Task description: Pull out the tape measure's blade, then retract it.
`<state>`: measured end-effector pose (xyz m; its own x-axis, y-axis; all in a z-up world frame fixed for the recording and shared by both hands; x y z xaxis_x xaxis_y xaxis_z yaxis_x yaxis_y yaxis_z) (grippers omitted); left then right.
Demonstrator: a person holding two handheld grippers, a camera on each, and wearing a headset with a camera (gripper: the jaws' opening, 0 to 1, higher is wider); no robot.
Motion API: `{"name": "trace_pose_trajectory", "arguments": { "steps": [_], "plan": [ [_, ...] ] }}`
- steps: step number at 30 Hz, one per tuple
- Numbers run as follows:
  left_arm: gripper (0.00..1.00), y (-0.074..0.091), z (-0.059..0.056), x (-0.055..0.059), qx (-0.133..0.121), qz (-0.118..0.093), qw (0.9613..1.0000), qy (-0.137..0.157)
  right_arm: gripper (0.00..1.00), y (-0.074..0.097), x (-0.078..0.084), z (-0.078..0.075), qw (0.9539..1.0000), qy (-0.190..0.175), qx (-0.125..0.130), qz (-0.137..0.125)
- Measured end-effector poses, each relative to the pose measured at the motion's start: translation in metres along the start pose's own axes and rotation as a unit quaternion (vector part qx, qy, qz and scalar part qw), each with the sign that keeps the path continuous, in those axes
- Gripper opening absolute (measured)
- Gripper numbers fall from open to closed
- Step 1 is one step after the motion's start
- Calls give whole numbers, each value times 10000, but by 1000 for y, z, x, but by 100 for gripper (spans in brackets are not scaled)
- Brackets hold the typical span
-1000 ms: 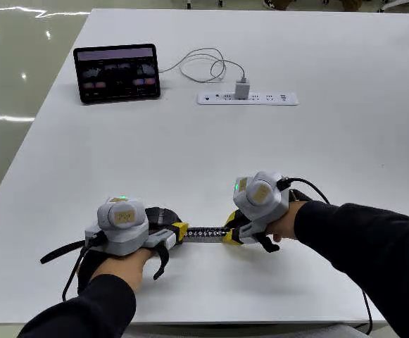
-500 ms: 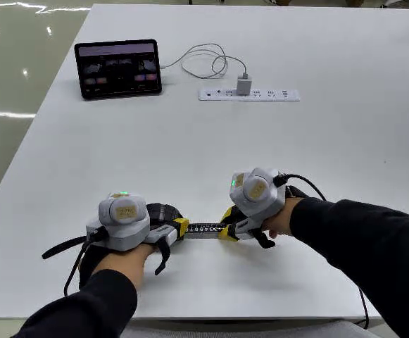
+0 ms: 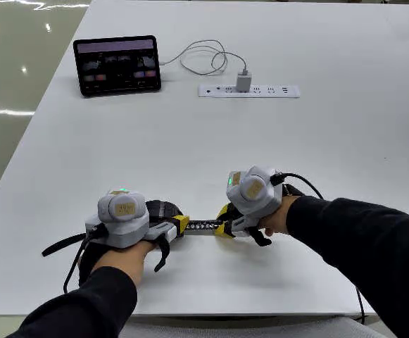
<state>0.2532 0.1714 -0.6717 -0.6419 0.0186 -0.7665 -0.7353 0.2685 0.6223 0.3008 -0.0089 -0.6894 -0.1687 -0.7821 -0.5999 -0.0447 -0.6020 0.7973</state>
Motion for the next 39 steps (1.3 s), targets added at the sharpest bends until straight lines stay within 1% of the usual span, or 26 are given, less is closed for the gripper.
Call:
{"name": "trace_pose_trajectory", "arguments": {
  "steps": [11, 26, 30, 33, 39],
  "plan": [
    [58, 0, 0, 0, 4, -2, 10000, 7, 12, -3, -5, 1, 10000, 33, -6, -19],
    [58, 1, 1, 0, 44, -13, 10000, 46, 12, -7, -9, 2, 9999, 102, -40, -132],
    [58, 1, 2, 0, 113, 24, 9999, 72, 11, -10, -12, 2, 9997, 168, -78, -172],
    [58, 1, 2, 0, 107, 16, 9999, 67, 11, -14, -16, 3, 9997, 183, -89, -158],
    [58, 1, 2, 0, 99, 8, 9999, 80, 11, -16, -17, 2, 9997, 142, -94, -149]
  ]
}}
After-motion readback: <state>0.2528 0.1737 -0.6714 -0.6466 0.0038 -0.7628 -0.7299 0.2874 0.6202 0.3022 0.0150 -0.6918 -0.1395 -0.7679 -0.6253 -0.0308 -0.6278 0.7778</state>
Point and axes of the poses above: the centre of the closed fingertips' face, and the gripper's own axes: y roughly backward along the fingers, z roughly to its left, x roughly out of its underside, the point moved 9 cm from there along y, roughly backward along the fingers, and after that the axes turned 3 degrees about -y, right-handed, at the moved point
